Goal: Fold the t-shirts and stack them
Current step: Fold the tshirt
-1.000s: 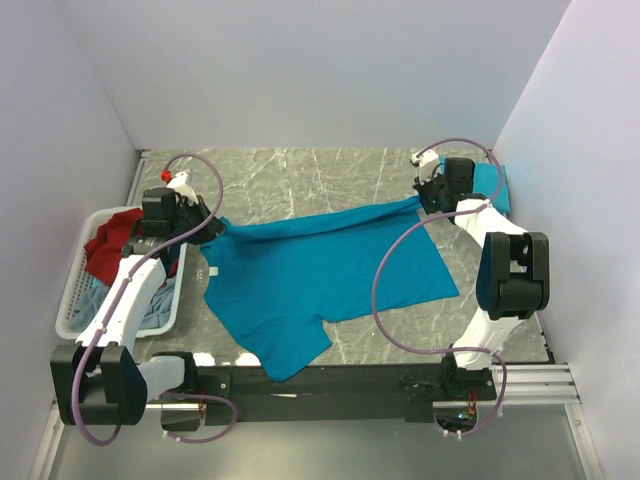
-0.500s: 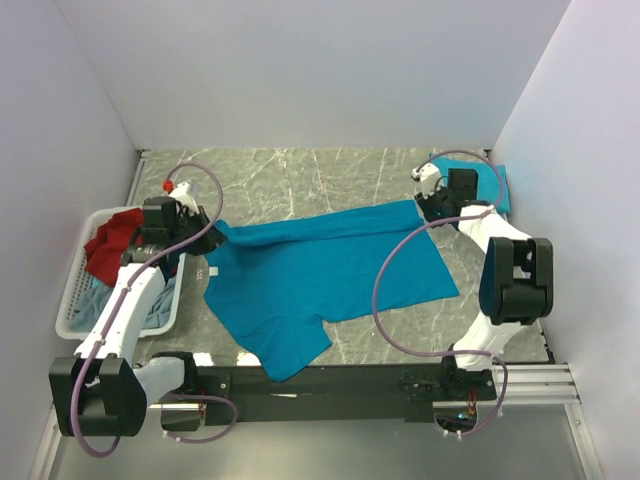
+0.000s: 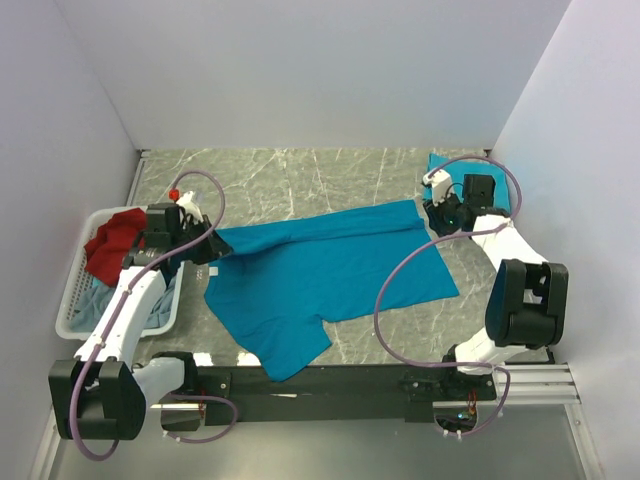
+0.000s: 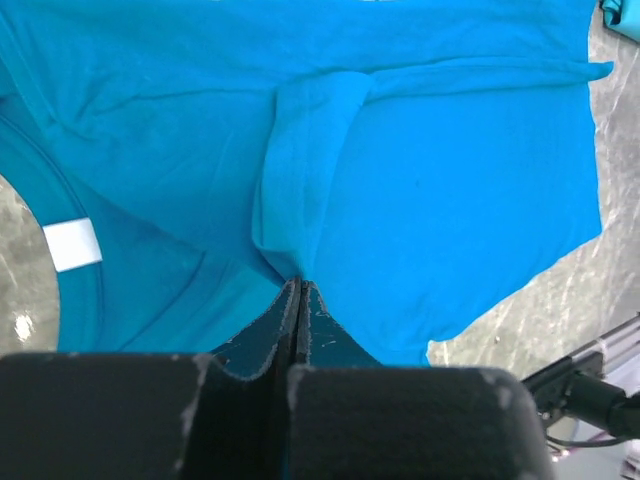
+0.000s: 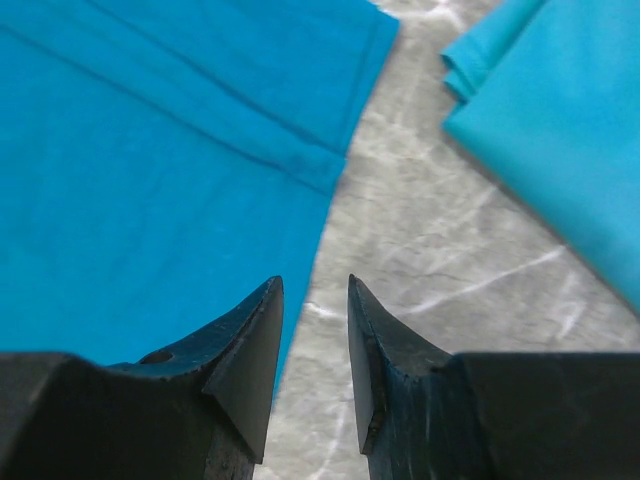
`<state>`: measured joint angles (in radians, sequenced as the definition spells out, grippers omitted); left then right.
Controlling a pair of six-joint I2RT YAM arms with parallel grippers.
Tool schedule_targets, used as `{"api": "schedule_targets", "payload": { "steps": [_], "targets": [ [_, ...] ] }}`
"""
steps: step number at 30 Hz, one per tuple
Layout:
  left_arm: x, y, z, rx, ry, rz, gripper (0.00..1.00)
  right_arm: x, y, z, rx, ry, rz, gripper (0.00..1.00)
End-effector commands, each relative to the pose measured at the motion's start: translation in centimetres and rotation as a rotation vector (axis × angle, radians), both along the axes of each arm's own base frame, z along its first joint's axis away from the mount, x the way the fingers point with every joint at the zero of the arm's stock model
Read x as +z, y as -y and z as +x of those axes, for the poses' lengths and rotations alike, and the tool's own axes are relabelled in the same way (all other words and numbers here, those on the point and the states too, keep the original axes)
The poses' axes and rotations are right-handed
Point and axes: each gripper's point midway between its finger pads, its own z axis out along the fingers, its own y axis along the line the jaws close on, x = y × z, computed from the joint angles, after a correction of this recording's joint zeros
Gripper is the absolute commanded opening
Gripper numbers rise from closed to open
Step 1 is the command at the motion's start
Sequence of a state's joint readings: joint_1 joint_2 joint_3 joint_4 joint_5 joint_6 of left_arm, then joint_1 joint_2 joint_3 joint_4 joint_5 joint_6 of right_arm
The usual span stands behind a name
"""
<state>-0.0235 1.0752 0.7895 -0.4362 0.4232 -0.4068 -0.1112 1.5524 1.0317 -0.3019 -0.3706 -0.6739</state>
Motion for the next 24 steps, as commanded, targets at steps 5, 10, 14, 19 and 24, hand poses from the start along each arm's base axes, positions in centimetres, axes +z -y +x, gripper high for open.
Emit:
{"api": "schedule_targets", "payload": {
  "steps": [5,10,14,19,24],
  "targets": [
    [-1.0,1.7,-1.9,-0.035,-0.12,-0.103,0.18,1.8,-1.0,-0.7,0.02,0.029,0.061,0.4],
    [-1.8,3.6,-3.8,-0.162,-0.222,-0.178,0.41,2.4,-1.1,-0.9,0.019,0.039,0.068,0.4],
    [-1.6,3.0,-2.7,-0.137,-0.217,-0.129,0.46,3.0,-1.4,-1.1,0.03,0.047,0.084,0.4],
    [-0.7,3.2,2.7,-0.084,-0.148,-0.029,0.5,3.4,-2.7,-1.8,0.069,0.026,0.141,0.4],
    [-5.9,3.8,6.5,-0.117,-0.284,0.106,0.53,3.7,-3.5,-2.5,0.087,0.006,0.179,0.4]
  ]
}}
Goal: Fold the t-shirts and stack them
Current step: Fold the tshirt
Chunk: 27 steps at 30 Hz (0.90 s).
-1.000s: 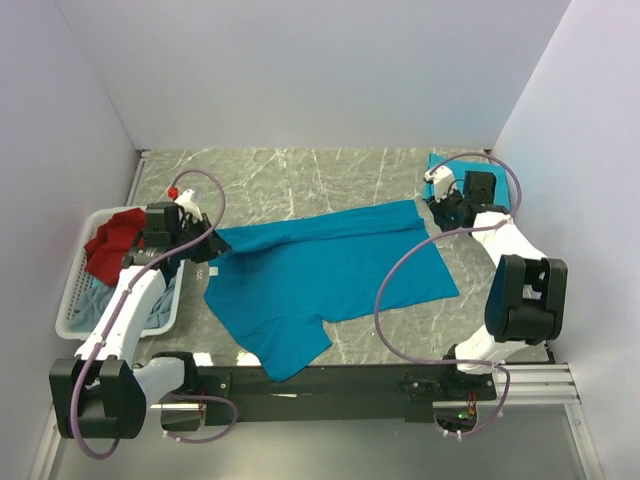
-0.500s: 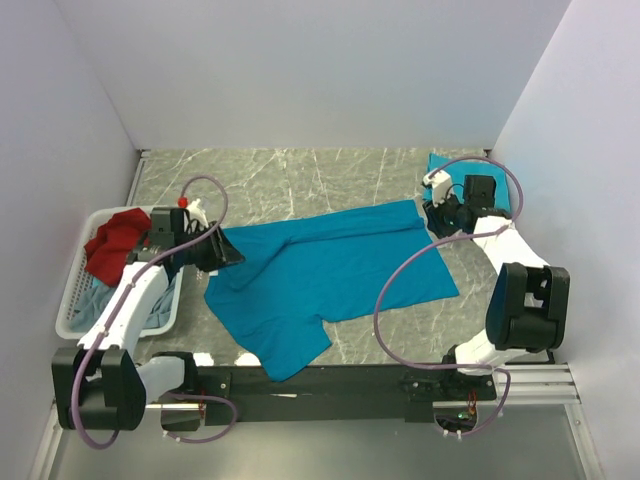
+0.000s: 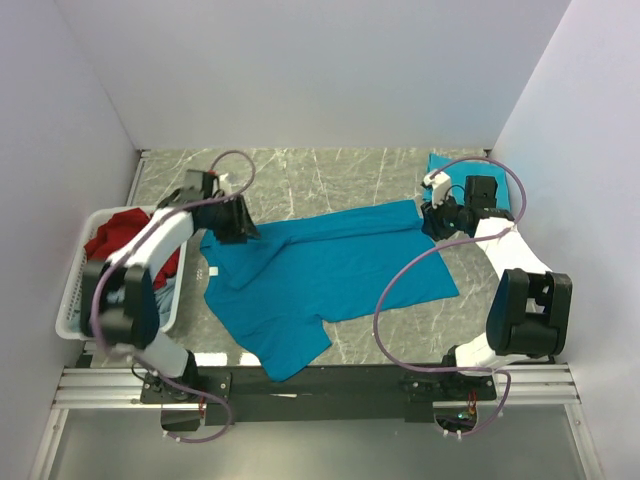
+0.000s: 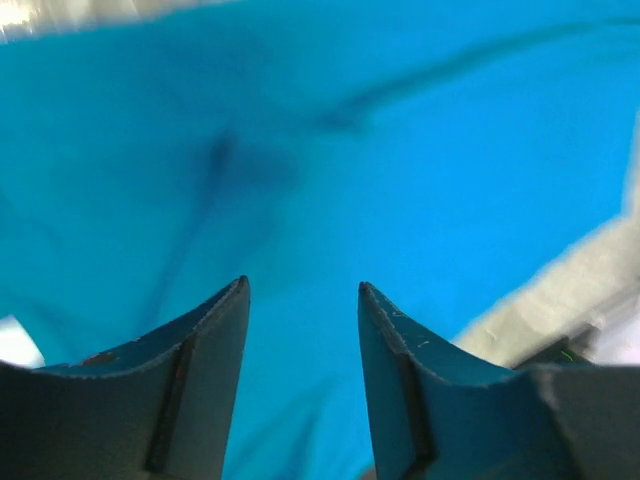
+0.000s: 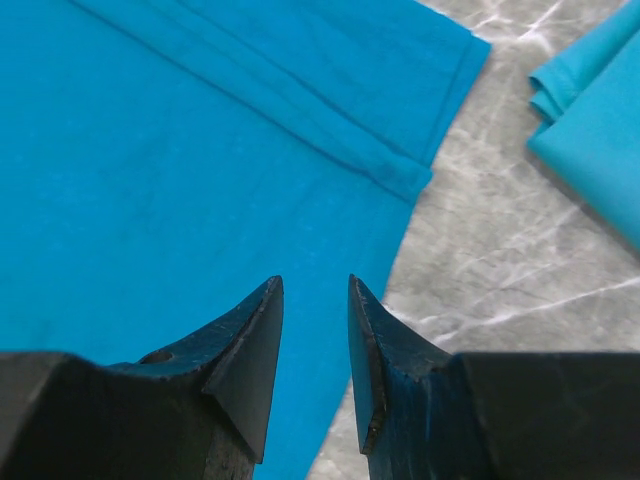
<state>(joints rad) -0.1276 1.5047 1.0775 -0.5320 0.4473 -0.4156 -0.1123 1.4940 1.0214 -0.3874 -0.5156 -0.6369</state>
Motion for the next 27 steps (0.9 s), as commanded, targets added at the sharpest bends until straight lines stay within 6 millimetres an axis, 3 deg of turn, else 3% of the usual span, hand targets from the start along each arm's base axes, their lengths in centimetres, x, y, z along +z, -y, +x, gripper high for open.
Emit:
{"api": "schedule_targets", "payload": {
  "steps": [1,3,6,12,20,27],
  "targets": [
    [-2.7,-0.2,3.0,-0.03,-0.022,0.141,0.53,2.5,-0.7,-0.4,0.017,0.043,0.045,0.4],
    [-4.9,-0.5,3.5,-0.029,-0.071,0.204,0.54,2.5,-0.7,-0.7,0.017,0.045,0.046,0.4],
    [-6.6,-0.7,4.2,-0.03,-0.103,0.245,0.54,2.6,-0.9,-1.0,0.021,0.047,0.056,0.4],
    [-8.3,-0.1,3.7,-0.066,-0.151,0.259,0.48,2.4,-1.1,-1.1,0.023,0.035,0.07,0.4],
    [-8.3,0.8,1.8,-0.114,-0.171,0.223,0.3,2.4,-1.1,-1.2,0.018,0.039,0.068,0.4],
    [-7.7,1.4,1.2,-0.133,-0.17,0.205,0.17,2.9,-0.9,-1.2,0.014,0.051,0.074,0.4]
  ]
}}
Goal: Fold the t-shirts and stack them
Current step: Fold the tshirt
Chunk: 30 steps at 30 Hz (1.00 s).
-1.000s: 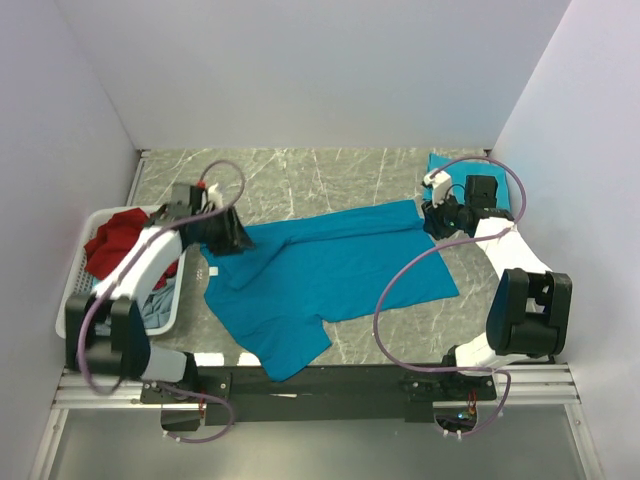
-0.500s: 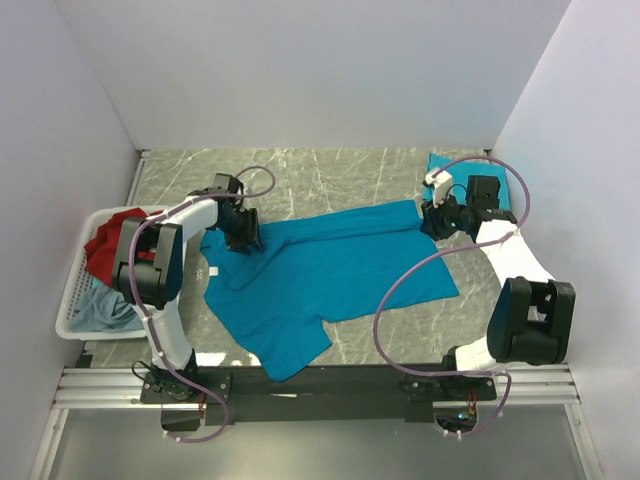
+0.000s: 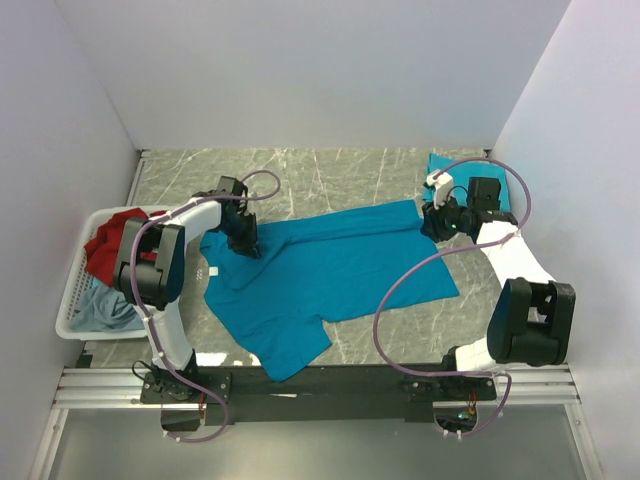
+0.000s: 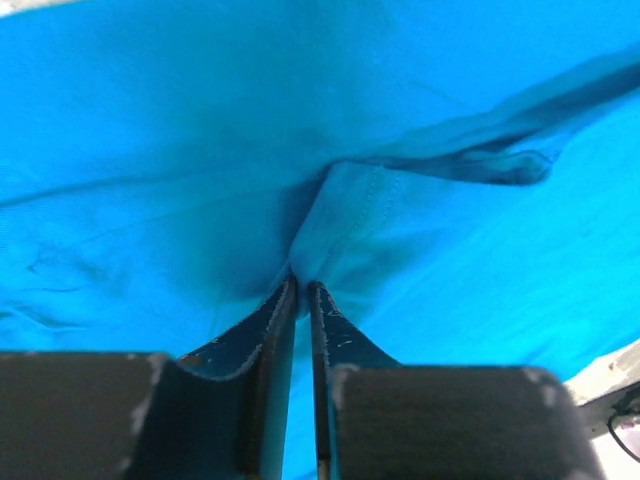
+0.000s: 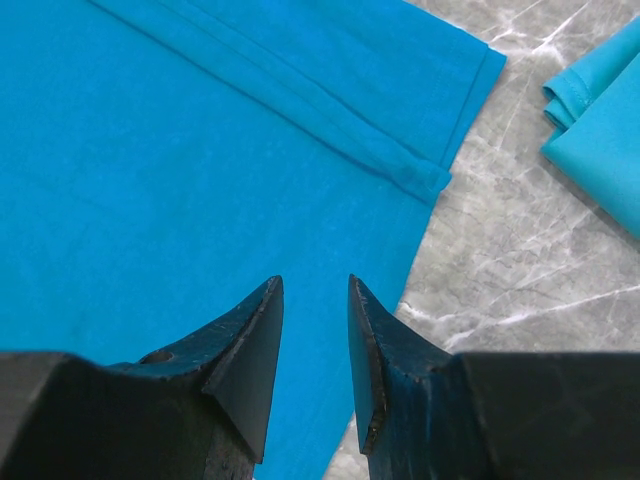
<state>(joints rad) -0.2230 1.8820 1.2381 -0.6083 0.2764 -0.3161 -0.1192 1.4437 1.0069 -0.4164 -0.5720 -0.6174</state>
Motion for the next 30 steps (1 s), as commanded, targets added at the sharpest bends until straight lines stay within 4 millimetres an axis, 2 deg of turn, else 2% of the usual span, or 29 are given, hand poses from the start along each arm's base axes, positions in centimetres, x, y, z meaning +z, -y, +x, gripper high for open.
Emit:
{"api": "schedule_targets", "payload": {
  "steps": [1,8,11,16,19,20,21,26,29,30],
  "targets": [
    [2.2,0.9,-0.1,-0.035,0.044,-0.042,0.16,2.0,0.0,0.0,-0.004,0.053,0.02,0.4],
    [3.5,3.0,-1.1,-0.095,0.061,-0.073,0.01,2.0,0.3,-0.2,-0.008,0.054,0.023,0.4],
    [4.3,4.0,-1.9,-0.12,0.074,-0.077,0.02,2.1,0.4,-0.1,-0.011,0.057,0.025,0.4],
    [4.6,5.0,-3.6,-0.156,0.073,-0.057,0.03,2.2,0.4,-0.1,-0.014,0.059,0.028,0.4],
    [4.2,5.8,-5.1,-0.191,0.058,-0.027,0.1,2.1,0.5,-0.1,-0.014,0.057,0.028,0.4],
    [3.9,6.3,-5.7,-0.214,0.055,-0.003,0.2,2.1,0.5,-0.1,-0.015,0.057,0.029,0.4],
    [3.6,6.6,-6.4,-0.235,0.04,0.006,0.25,2.1,0.5,-0.1,-0.015,0.055,0.029,0.4],
    [3.7,9.7,-8.7,-0.346,0.037,0.017,0.42,1.8,0.6,-0.2,-0.016,0.05,0.025,0.4],
    [5.1,10.3,-8.4,-0.357,0.098,0.039,0.44,1.6,0.7,-0.3,-0.014,0.043,0.024,0.4],
    [5.8,9.7,-7.3,-0.322,0.145,0.082,0.44,1.7,0.7,-0.3,-0.014,0.044,0.023,0.4]
  ]
}}
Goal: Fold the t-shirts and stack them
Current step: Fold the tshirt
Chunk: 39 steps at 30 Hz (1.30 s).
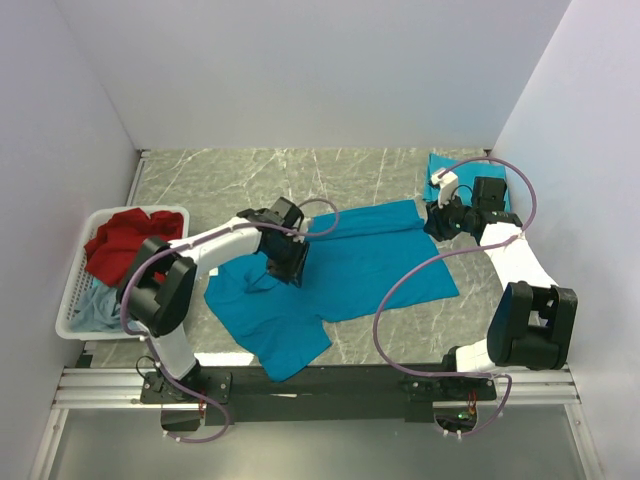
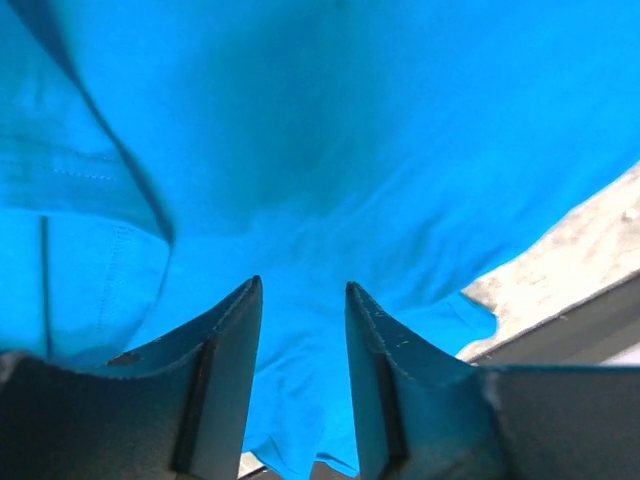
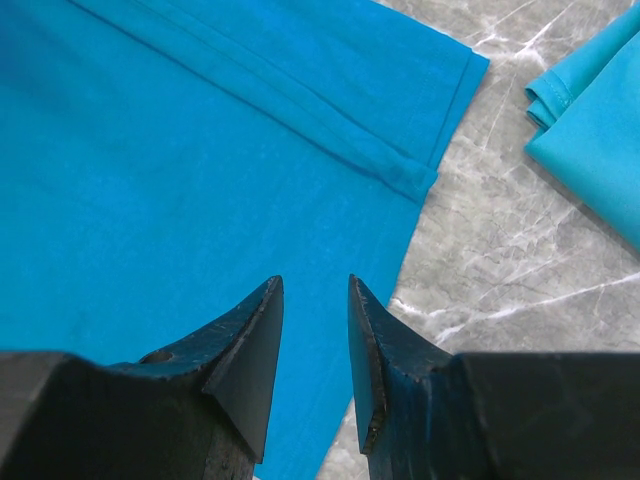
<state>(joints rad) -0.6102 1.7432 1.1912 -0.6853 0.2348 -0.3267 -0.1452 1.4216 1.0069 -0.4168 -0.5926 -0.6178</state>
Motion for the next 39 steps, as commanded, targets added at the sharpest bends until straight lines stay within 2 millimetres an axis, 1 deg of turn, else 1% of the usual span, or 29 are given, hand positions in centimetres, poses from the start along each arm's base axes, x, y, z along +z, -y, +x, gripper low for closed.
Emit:
{"api": "schedule_targets", "payload": {
  "steps": [1,2,4,5,7,8,9,12,13,14,16,21,24,25,27,28,30,31,33,34,36,37,39],
  "targets": [
    [3.6,-0.8,2.8,0.066,0.17,0.04,0.46,0.8,0.1,-0.3,-0.002,0.019,0.011,0.4],
    [4.7,-1.5,3.7,0.101,0.232,0.054,0.48,0.8,0.0,-0.3,0.0,0.019,0.013,0.4],
    [5.6,-2.6,5.1,0.166,0.293,0.069,0.49,0.8,0.0,-0.3,0.001,0.02,0.016,0.4],
    [6.0,-3.5,6.3,0.212,0.312,0.054,0.49,0.8,0.0,-0.3,0.001,0.02,0.018,0.4],
    [5.8,-4.4,7.1,0.256,0.306,0.043,0.49,0.7,0.0,-0.3,0.0,0.017,0.018,0.4],
    [5.4,-5.3,8.1,0.289,0.303,0.045,0.49,0.7,0.0,-0.3,0.002,0.017,0.018,0.4],
    [5.0,-5.8,8.5,0.297,0.297,0.051,0.49,0.6,-0.1,-0.4,0.002,0.016,0.018,0.4],
    [3.5,-5.7,9.2,0.289,0.246,0.045,0.46,0.6,0.0,-0.4,0.001,0.015,0.019,0.4],
    [3.1,-5.5,9.2,0.281,0.231,0.047,0.44,0.6,0.0,-0.4,0.001,0.015,0.017,0.4],
    [2.6,-5.1,9.4,0.27,0.213,0.04,0.44,0.6,0.1,-0.4,-0.001,0.015,0.018,0.4],
    [1.6,-4.9,9.5,0.266,0.187,0.046,0.43,0.5,0.1,-0.4,0.0,0.016,0.018,0.4],
    [0.9,-4.5,9.9,0.268,0.172,0.044,0.4,0.1,0.2,-0.4,-0.002,0.004,0.023,0.4],
    [0.7,-4.6,10.1,0.27,0.172,0.057,0.36,0.2,0.1,-0.4,-0.001,0.004,0.024,0.4],
    [0.5,-4.7,10.1,0.27,0.17,0.062,0.33,0.2,0.1,-0.4,0.0,0.004,0.025,0.4],
    [0.6,-4.6,10.3,0.269,0.171,0.06,0.28,0.1,0.1,-0.4,0.001,0.001,0.028,0.4],
    [0.6,-4.6,10.4,0.27,0.173,0.06,0.21,0.2,0.1,-0.4,0.001,0.004,0.027,0.4],
    [0.8,-4.4,10.4,0.268,0.171,0.051,0.15,0.1,0.1,-0.4,0.001,0.003,0.028,0.4],
    [0.8,-4.2,10.4,0.263,0.166,0.043,0.09,0.2,0.0,-0.4,0.004,0.004,0.027,0.4],
    [1.1,-3.9,10.3,0.252,0.158,0.032,0.03,0.2,0.2,-0.4,-0.001,0.006,0.025,0.4],
    [1.4,-3.6,10.2,0.245,0.156,0.017,0.0,0.3,0.2,-0.4,-0.002,0.007,0.026,0.4],
    [2.1,-3.1,10.1,0.24,0.162,-0.005,0.01,0.3,0.3,-0.4,-0.004,0.009,0.027,0.4],
    [2.8,-2.6,10.1,0.231,0.17,-0.024,0.0,0.4,0.3,-0.4,-0.005,0.01,0.025,0.4],
    [3.4,-1.9,9.8,0.22,0.163,-0.054,0.01,0.3,0.3,-0.4,-0.005,0.009,0.027,0.4]
  ]
}}
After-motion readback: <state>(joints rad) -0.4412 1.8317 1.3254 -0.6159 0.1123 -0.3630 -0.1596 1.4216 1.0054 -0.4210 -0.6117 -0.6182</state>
